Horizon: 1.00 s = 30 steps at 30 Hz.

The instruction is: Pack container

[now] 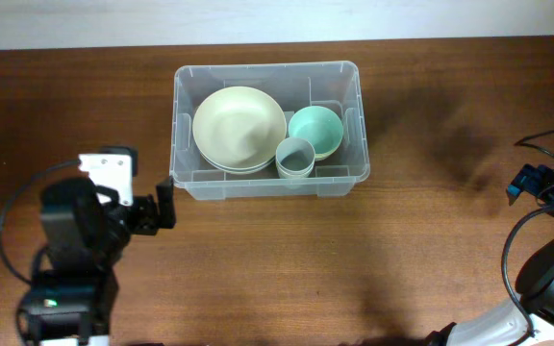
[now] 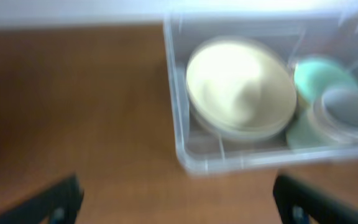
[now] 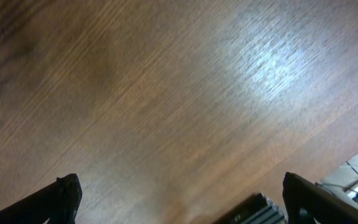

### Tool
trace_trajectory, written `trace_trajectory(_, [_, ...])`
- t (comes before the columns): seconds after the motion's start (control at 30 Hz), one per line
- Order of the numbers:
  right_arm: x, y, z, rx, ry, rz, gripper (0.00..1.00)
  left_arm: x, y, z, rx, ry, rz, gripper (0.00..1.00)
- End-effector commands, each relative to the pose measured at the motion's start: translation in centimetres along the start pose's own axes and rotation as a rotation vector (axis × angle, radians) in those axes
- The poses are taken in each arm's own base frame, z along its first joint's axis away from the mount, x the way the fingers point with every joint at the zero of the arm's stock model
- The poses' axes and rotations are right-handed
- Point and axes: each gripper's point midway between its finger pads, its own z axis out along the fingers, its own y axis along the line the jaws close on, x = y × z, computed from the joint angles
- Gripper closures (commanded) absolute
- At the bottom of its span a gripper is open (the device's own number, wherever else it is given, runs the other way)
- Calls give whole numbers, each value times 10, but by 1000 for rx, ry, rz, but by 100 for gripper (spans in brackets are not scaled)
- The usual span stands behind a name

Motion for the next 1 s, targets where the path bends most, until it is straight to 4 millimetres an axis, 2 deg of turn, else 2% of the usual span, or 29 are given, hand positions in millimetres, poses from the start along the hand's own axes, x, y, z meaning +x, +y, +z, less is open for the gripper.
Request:
trace_trajectory(0.0, [-3,-4,-9,4,-30,14,1,12,-13,5,66,-122,94,0])
trace_trajectory(0.17, [-3,-4,-9,4,-30,14,1,22,-18,15,71,-371,141,0])
trace_trajectory(0.4, [-3,-4,-9,3,-30,14,1,38,-20,5,42,-641,191,0])
trace_trajectory(0.57, [-3,-4,-9,4,-30,14,1,52,-21,1,37,-684,199,0])
trace_trajectory(0.73, [-3,-4,-9,3,-30,14,1,49,-19,-9,13,-715,202,0])
trace_trajectory(0.97, [-3,-4,-9,3,-30,14,1,67,-19,-11,7,-667,205,0])
